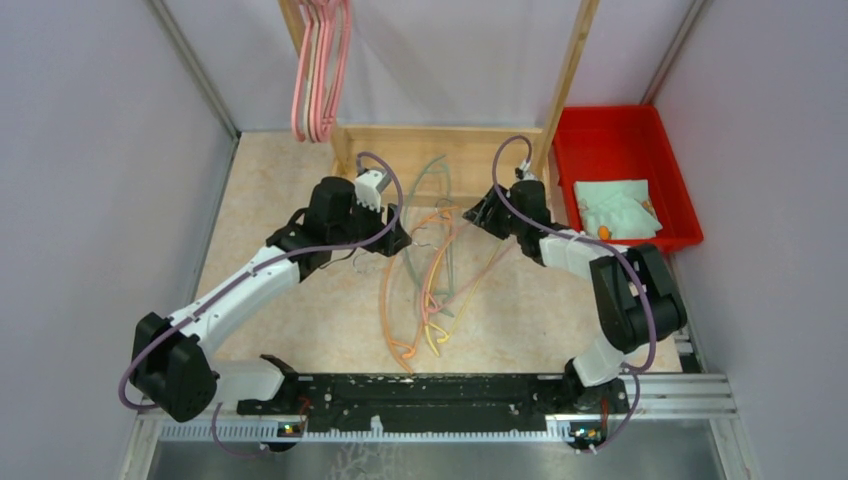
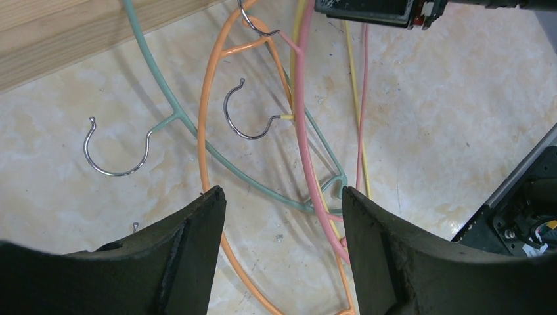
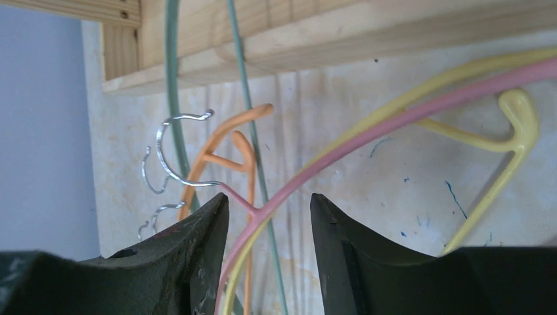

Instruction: Organize the hangers

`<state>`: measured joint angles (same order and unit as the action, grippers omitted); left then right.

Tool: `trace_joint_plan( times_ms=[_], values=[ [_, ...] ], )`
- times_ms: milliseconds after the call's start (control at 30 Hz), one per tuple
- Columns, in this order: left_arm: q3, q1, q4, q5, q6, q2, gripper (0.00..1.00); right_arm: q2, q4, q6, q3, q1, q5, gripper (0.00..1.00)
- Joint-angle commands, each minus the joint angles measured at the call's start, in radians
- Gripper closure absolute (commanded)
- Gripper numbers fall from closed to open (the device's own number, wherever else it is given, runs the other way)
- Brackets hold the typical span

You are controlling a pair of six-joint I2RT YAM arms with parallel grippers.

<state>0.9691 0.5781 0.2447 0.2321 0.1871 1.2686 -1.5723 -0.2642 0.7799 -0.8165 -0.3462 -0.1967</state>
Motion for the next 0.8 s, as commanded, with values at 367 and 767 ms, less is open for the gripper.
trace_joint_plan(
  times_ms=[367,767],
  values=[
    [-0.024,0.008,-0.027,0.019,0.010,0.003,0.30,-0.216,-0.098,0.035,-0.103,-0.010,-0.045,0.55],
    [-0.017,0.016,-0.020,0.053,0.002,-0.006,0.31,-0.018,-0.097,0.029,-0.026,-0.010,-0.030,0.95]
  ],
)
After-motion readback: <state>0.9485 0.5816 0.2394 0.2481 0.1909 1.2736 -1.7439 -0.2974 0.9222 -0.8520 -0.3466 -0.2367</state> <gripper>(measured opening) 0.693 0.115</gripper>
